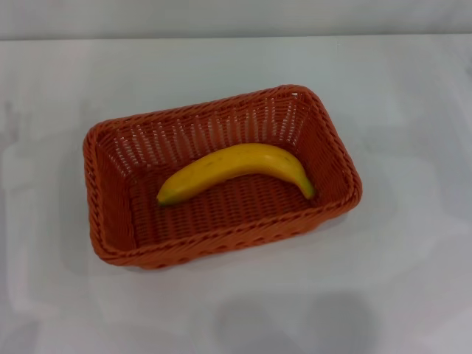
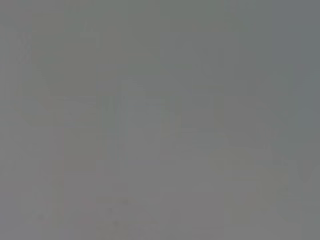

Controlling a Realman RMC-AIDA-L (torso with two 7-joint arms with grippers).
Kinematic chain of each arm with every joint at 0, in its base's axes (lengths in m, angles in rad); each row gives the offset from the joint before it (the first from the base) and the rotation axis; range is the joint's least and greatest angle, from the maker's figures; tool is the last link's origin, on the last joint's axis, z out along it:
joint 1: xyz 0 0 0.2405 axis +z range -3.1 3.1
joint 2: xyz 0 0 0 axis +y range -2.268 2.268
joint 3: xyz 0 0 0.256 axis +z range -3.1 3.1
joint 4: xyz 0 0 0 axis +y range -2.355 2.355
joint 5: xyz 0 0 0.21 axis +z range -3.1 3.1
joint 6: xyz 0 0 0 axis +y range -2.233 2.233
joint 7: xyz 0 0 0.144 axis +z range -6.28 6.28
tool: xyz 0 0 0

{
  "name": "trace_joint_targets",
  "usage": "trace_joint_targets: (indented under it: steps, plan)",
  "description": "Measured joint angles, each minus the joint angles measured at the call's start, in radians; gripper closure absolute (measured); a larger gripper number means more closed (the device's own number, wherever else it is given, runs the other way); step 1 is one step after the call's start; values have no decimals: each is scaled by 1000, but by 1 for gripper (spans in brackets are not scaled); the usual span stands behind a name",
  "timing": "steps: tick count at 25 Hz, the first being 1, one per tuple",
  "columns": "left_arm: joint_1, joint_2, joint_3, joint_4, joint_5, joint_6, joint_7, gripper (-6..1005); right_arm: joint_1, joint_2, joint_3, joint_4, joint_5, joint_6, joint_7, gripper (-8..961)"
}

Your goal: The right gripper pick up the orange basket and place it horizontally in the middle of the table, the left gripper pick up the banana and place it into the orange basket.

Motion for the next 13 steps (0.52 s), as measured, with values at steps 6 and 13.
trace_joint_targets:
  steps: [6,13]
  plan:
    - [-10,0,0,1,-2,-26,-3,121,-4,2,-2,12,0,-1,0,94]
    - [-28,1,0,1,3,-36,-3,119,-8,5,-9,20,-3,10,1,94]
